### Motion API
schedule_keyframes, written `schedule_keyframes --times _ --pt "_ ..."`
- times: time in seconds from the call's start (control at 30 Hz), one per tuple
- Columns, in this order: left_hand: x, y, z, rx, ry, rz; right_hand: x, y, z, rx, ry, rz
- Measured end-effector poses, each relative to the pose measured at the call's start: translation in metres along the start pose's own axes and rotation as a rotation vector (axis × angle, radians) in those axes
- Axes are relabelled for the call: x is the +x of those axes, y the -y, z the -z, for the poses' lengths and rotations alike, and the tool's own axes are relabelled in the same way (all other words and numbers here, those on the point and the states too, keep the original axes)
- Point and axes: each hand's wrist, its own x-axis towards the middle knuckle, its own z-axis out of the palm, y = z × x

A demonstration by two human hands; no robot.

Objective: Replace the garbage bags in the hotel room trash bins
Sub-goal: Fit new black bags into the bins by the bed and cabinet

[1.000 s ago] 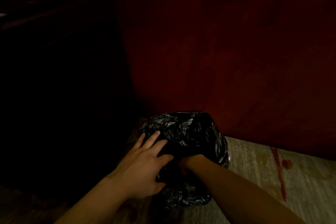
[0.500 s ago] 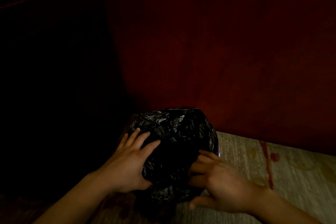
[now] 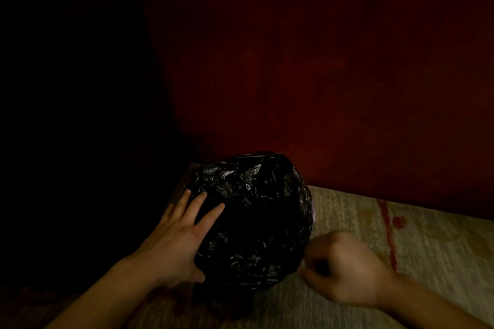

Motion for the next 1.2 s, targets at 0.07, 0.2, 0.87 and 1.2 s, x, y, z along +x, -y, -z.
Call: schedule_keyframes --times 0.07,0.2,0.87,1.2 --pt "-0.004 0.002 0.010 -0.062 0.031 -0.047 0.003 0.007 0.008 0.082 -0.409 -0.006" --pt "0.005 -0.004 0.020 -0.569 -0.248 -0.009 0.030 0.007 0.006 -0.025 -0.415 -0.280" --pt "0.058 -0.028 -0.006 -0.368 -0.490 0.260 0.077 -0.066 -0.033 0.485 -0.233 -0.837" --pt "0.059 -0.023 -0.015 -0.385 -0.572 0.204 0.090 -0.063 -0.004 0.609 -0.402 -0.576"
